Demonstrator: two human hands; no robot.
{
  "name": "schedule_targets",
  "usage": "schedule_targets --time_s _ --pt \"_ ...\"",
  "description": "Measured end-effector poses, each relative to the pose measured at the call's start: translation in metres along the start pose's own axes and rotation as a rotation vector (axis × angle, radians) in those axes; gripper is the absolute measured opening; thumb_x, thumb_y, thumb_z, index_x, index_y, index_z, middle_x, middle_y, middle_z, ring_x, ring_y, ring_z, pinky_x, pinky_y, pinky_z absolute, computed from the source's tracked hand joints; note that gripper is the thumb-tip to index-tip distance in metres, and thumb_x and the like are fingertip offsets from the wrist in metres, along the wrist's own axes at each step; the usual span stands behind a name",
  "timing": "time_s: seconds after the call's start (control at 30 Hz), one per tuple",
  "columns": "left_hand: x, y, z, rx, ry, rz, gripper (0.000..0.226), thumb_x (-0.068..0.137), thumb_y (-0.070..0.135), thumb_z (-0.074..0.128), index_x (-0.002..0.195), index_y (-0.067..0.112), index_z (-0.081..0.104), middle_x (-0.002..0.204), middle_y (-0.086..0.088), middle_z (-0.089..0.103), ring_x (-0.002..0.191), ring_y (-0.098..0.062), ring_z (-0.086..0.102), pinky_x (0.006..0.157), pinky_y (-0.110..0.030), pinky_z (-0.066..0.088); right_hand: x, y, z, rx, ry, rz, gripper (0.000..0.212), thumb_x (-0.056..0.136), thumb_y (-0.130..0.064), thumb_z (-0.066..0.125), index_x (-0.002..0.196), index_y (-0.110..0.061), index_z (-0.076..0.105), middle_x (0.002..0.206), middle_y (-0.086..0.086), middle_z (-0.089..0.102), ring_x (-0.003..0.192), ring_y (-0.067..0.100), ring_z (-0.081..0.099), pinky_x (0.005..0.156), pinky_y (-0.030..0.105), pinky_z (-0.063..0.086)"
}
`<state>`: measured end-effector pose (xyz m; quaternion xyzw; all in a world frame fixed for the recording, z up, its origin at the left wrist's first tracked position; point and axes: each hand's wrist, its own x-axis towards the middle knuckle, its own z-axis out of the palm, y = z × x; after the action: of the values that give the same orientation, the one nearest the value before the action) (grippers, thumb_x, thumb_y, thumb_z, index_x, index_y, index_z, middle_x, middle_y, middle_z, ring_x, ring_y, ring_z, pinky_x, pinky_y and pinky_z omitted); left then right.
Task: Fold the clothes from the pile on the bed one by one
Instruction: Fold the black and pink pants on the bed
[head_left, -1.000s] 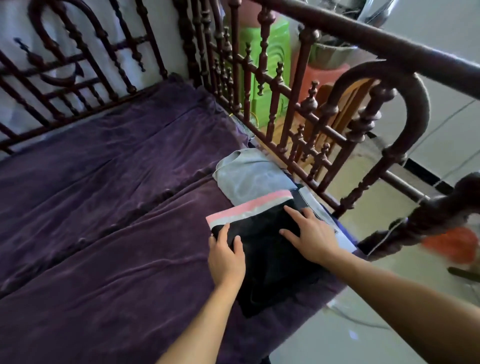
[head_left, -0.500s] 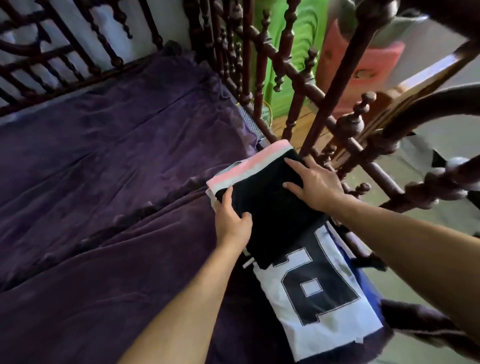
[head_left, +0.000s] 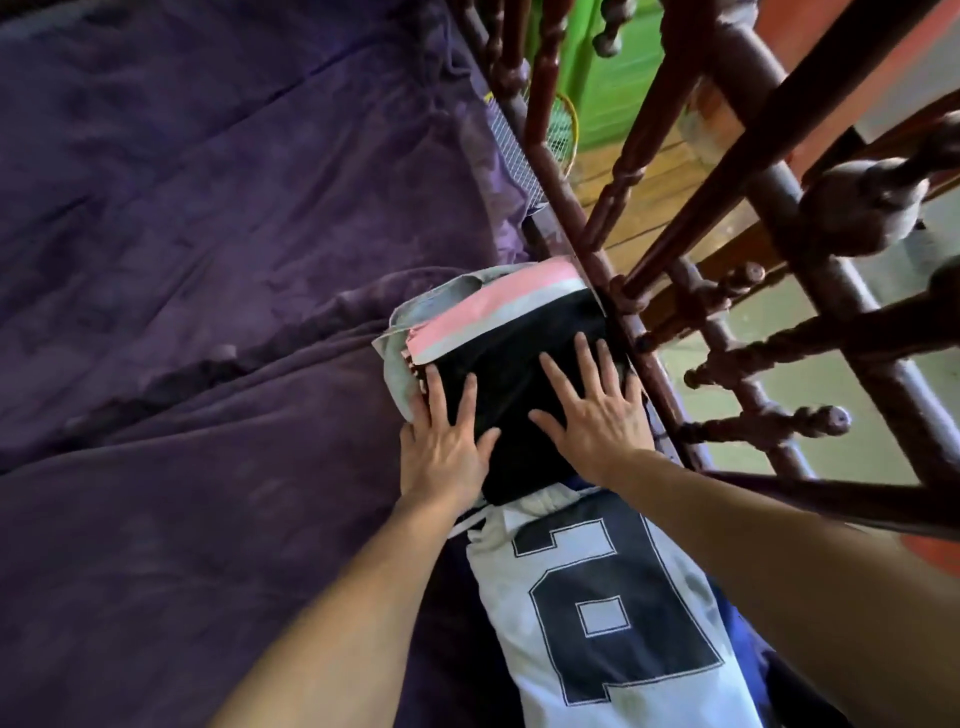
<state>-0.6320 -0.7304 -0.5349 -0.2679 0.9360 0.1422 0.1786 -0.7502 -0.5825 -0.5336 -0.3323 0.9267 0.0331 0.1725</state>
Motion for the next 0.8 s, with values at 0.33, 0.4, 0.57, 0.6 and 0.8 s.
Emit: schedule_targets --time_s 0.33,0.4,0.57,0.6,0.8 --pt "-0.101 -0.007 -0.046 -0.159 -0.130 -0.112 0.044 0.095 0.034 0.045 0.136 0.019 0.040 0.134 -0.007 0.039 0.120 -0.028 0.043 0.094 -0.042 0.040 -0.038 -0.016 -0.064 -0.030 -0.099 -0.020 0.064 0.096 -0.048 0.043 0.151 -0.024 0.019 0.160 0.013 0.010 0.145 0.032 0.015 0.110 0.050 0.027" --pt "-0.137 -0.019 -0.046 -0.206 -0.164 -0.166 0.036 0.096 0.033 0.045 0.129 0.018 0.048 0.126 -0.007 0.048 0.116 -0.028 0.049 0.091 -0.041 0.043 -0.064 -0.031 -0.070 -0.001 -0.076 -0.069 0.056 0.094 -0.043 0.047 0.145 -0.023 0.032 0.156 0.012 0.022 0.138 0.033 0.028 0.104 0.047 0.033" --pt "-0.231 -0.063 -0.037 -0.282 -0.213 -0.280 0.029 0.094 0.031 0.048 0.119 0.020 0.057 0.120 -0.007 0.061 0.114 -0.028 0.057 0.087 -0.036 0.047 -0.140 -0.082 -0.058 0.076 -0.185 -0.176 0.037 0.092 -0.034 0.048 0.125 -0.018 0.055 0.123 0.008 0.057 0.116 0.030 0.053 0.087 0.039 0.046" --pt "-0.250 -0.075 -0.035 -0.289 -0.199 -0.299 0.027 0.093 0.032 0.048 0.116 0.020 0.058 0.118 -0.007 0.063 0.112 -0.029 0.058 0.085 -0.035 0.047 -0.155 -0.096 -0.055 0.069 -0.212 -0.206 0.035 0.094 -0.033 0.046 0.124 -0.018 0.055 0.122 0.008 0.059 0.114 0.030 0.055 0.087 0.037 0.046" --pt "-0.364 -0.167 -0.024 -0.305 -0.091 -0.405 0.027 0.093 0.034 0.049 0.114 0.020 0.059 0.117 -0.006 0.065 0.112 -0.029 0.058 0.084 -0.033 0.047 -0.232 -0.195 -0.037 -0.004 -0.226 -0.353 0.030 0.093 -0.034 0.045 0.118 -0.020 0.056 0.120 0.004 0.063 0.108 0.030 0.060 0.082 0.034 0.047"
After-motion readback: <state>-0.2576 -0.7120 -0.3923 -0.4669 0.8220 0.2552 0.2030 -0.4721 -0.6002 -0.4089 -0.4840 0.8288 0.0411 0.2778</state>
